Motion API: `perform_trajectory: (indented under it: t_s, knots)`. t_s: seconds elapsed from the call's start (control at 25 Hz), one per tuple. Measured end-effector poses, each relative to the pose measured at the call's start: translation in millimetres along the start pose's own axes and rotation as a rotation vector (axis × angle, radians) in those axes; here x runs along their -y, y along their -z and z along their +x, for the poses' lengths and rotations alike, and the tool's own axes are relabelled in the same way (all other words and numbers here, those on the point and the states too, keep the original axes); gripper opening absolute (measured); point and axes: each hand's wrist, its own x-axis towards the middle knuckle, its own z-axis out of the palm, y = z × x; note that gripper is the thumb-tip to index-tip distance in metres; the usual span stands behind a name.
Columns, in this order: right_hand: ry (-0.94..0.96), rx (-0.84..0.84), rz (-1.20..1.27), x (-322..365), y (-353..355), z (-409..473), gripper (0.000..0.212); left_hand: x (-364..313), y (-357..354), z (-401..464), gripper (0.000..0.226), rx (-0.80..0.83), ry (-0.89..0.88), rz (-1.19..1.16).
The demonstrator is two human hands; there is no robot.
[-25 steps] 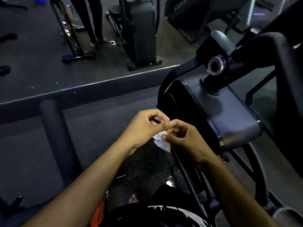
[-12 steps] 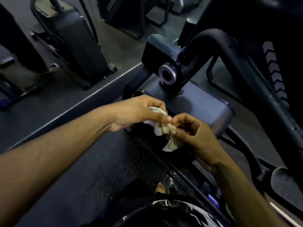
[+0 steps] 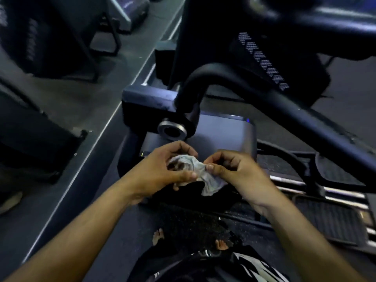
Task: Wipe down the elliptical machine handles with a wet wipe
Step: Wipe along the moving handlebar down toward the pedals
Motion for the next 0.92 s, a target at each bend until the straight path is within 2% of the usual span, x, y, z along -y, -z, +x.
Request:
perform_trajectory:
  t_s: [0.08,0.24,0.44,0.52,0.6,0.76,0.84,0.92]
  knots:
    - [0.019,-0.032,-0.048,3.2,-21.5,4.6,0.011,2.2,20.8,7.7,0.037,0.006,-0.109,0.075]
    - [0.149,-0.334,-0.221,23.2,-70.7,11.9,0.012,6.0,57.0,13.8,0.048,-0.035,-0.477,0.217]
    - [0.303,-0.706,-0.201,43.7,-91.3,-4.3,0.042,5.9,55.7,20.1,0.051,-0.083,-1.191,0.402]
    - [0.326,-0.812,-0.177,52.9,-93.1,-15.6,0.047,-2.2,48.1,28.1,0.051,-0.102,-1.303,0.381]
    - [0.307,-0.883,-0.171,61.2,-91.7,-29.6,0.041,-17.2,37.4,32.6,0.038,-0.047,-1.269,0.309]
    - [0.28,-0.983,0.019,76.4,-84.7,-61.6,0.03,-59.5,5.1,32.4,0.027,0.281,-0.946,0.061]
    - [0.357,-1.038,0.1,89.4,-78.6,-81.5,0.013,-82.9,-20.2,30.4,0.02,0.386,-0.849,0.031]
    - [0.461,-1.141,0.083,104.9,-70.4,-100.9,0.013,-109.5,-45.4,29.5,0.01,0.46,-0.805,-0.015]
